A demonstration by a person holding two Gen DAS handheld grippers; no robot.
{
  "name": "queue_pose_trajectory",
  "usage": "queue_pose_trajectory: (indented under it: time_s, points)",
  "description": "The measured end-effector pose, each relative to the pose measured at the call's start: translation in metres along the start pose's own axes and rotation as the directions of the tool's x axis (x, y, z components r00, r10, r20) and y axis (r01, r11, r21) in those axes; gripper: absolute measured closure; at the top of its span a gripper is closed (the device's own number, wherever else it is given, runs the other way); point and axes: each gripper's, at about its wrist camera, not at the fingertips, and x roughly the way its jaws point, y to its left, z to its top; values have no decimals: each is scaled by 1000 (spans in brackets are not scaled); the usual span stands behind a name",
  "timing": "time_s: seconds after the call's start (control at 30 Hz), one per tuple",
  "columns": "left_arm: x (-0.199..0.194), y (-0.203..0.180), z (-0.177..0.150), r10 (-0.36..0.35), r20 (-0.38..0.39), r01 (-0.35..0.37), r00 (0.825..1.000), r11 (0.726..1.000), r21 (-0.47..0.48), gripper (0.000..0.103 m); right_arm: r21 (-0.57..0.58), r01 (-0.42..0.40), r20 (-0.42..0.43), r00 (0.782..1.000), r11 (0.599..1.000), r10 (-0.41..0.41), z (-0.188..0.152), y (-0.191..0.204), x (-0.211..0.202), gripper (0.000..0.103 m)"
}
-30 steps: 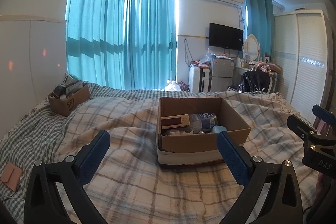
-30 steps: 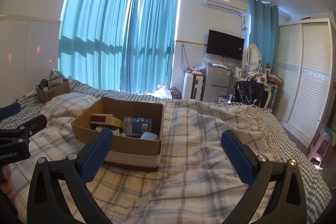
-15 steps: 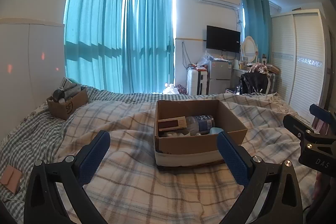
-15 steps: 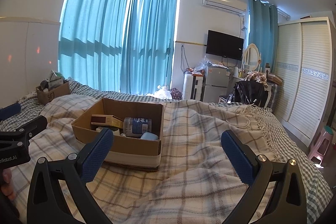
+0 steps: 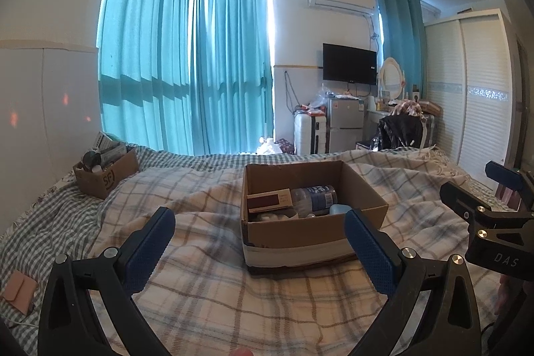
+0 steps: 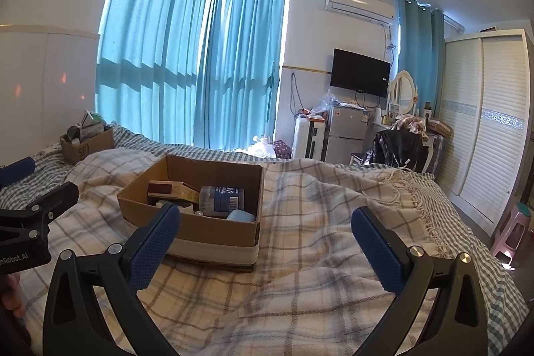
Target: Organize objects
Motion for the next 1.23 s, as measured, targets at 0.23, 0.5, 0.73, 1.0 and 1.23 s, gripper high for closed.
queue_pose_trajectory:
  time_s: [0.23, 0.5, 0.73, 1.0, 1.23]
  points:
    - [2, 3, 0, -7, -6, 7, 1000, 1000, -16, 0, 1, -3, -2, 1000, 1000, 3, 0, 0, 1, 0]
    - [3, 0, -3, -4, -11, 4, 1000, 1000, 3, 0, 8, -4, -2, 1000, 1000, 4, -1, -1, 2, 0]
    - [3, 2, -3, -15, -19, 15, 1000, 1000, -8, 0, 12, 4, 9, 1000, 1000, -4, 0, -1, -1, 0]
    - [6, 7, -5, -13, -33, 12, 999, 999, -39, 0, -4, 8, -8, 1000, 1000, -8, -2, 1, 2, 0]
    - [5, 8, -5, 2, -22, -3, 1000, 999, -36, 0, 0, 6, -7, 1000, 1000, -6, -1, 2, 2, 0]
